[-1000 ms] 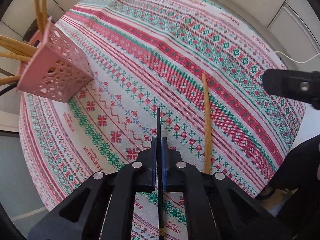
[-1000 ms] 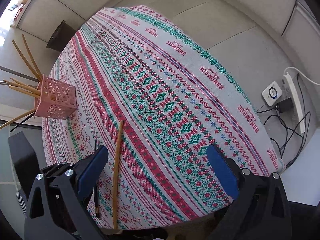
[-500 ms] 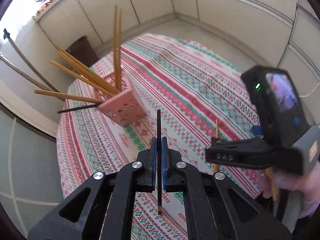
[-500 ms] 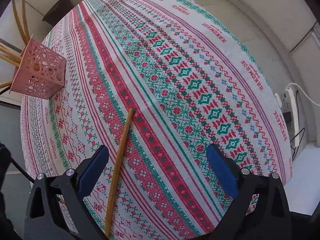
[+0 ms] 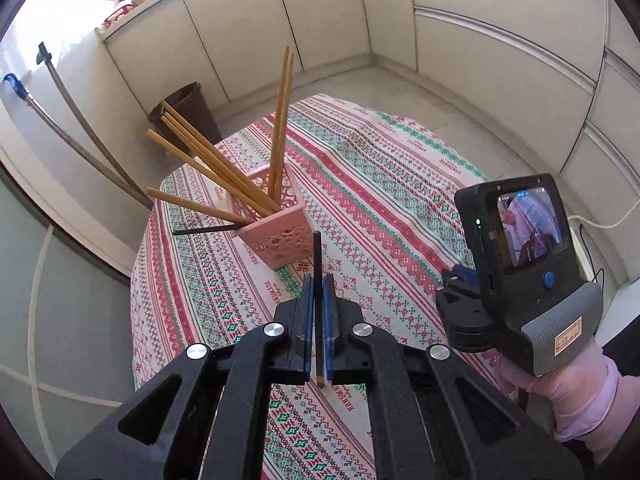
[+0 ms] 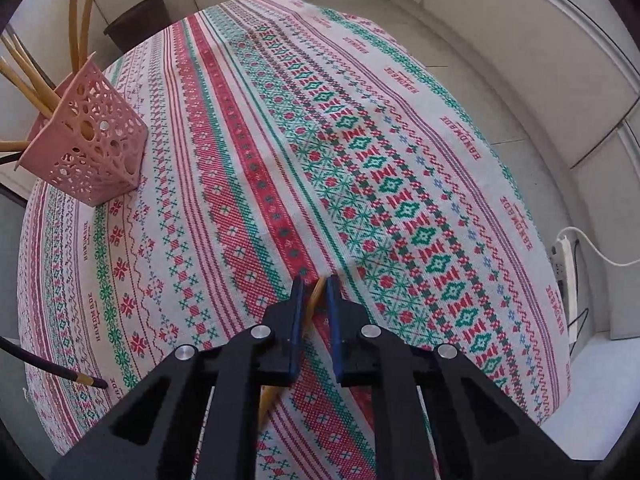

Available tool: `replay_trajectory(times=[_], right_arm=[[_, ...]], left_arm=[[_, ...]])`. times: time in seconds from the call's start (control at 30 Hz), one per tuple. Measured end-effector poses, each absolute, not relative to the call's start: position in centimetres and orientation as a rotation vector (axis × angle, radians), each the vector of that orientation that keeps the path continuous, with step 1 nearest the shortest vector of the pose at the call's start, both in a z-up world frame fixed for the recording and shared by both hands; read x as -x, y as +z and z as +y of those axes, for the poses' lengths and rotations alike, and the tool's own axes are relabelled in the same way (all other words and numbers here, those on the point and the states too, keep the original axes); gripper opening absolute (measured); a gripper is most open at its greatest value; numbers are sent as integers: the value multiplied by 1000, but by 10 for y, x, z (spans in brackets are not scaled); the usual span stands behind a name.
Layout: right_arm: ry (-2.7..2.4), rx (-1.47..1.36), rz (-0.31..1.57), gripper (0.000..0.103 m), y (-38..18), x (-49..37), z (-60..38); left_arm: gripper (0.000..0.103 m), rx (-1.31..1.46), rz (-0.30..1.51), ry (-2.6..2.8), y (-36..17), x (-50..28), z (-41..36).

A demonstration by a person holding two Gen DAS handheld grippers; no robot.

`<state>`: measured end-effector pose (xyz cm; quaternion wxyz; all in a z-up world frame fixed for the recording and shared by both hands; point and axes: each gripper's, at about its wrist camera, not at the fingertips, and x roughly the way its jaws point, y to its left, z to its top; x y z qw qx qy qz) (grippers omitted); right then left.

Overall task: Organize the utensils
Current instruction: 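Carry both chopsticks over the pink holder, drop them in and open both grippers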

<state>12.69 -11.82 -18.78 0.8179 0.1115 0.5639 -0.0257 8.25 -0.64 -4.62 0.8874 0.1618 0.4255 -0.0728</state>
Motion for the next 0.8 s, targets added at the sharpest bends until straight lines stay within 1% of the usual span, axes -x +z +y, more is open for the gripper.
replay_trajectory(times=[0.07, 0.27, 0.5, 0.67, 0.8], right_arm=[[-29, -263, 1183, 5, -184, -126, -119], [32, -308, 1056, 5, -146, -114, -122], [113, -381, 927, 5, -93, -92, -149], [151, -428, 797, 5, -49, -73, -176], [181, -515, 735, 5, -28, -66, -200]], left_arm=[[4, -308, 867, -146, -40, -82, -2], [4, -229, 823, -142, -24, -80, 14], [4, -115, 754, -164, 2, -74, 31], [4, -23, 685, -180, 33, -71, 40], [4, 31, 607, -168, 63, -72, 43]])
